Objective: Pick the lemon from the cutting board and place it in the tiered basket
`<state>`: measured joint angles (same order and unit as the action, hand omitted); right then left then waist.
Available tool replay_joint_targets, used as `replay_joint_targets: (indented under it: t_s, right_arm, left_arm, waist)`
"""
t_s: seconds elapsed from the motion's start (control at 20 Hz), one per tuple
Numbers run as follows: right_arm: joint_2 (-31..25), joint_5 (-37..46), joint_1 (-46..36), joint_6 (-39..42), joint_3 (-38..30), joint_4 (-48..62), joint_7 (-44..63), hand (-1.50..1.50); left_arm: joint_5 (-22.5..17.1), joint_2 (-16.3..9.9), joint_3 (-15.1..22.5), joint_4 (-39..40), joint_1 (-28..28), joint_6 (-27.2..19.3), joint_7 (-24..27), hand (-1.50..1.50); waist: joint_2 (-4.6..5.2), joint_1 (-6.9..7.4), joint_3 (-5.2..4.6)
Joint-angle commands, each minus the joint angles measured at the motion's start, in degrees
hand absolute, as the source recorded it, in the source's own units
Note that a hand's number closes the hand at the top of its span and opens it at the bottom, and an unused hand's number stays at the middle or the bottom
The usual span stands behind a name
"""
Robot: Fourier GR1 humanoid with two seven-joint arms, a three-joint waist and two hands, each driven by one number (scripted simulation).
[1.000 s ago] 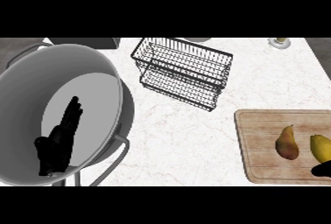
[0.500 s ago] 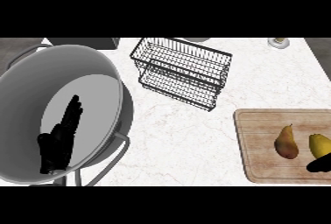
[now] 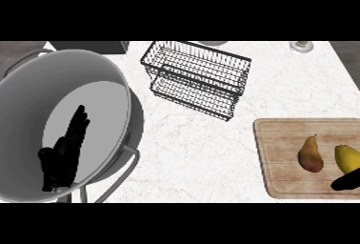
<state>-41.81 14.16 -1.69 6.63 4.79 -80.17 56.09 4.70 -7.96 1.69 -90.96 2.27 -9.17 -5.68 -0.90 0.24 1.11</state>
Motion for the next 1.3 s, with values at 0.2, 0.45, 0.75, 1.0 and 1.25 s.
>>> replay_joint_targets:
  t_s: [0.2,0.45,0.75,1.0,1.25]
  right_arm:
    - [2.58,3.25,-1.09,-2.01,0.12,5.0,-5.21,1.5]
    - [2.38,5.21,-0.78,-2.83,0.5,6.62,-11.87,1.5]
    - [7.46,16.38,-4.35,-3.26,14.54,-0.21,-13.55,1.5]
    - [12.93,24.15,-7.9,-2.1,26.4,-8.19,-14.56,1.5]
    - [17.05,26.55,-8.61,-5.49,25.39,-16.02,-8.5,1.5]
  left_arm:
    - [1.59,3.54,0.82,7.83,3.53,-0.99,1.62,0.0]
    - [3.4,6.31,2.79,7.84,4.91,-1.25,3.89,0.0]
    - [2.39,4.69,1.06,5.43,2.01,1.55,-0.66,0.0]
    - [2.08,3.64,-1.25,6.49,1.19,2.87,-1.22,0.0]
    - [2.12,4.52,-2.5,6.61,1.79,2.64,-0.03,0.0]
  waist:
    - [1.11,-0.02,-1.11]
    - [1.14,-0.06,-1.09]
    - [1.21,1.12,-1.2]
    - [1.02,0.83,-1.25]
    - [0.75,-0.68,-1.19]
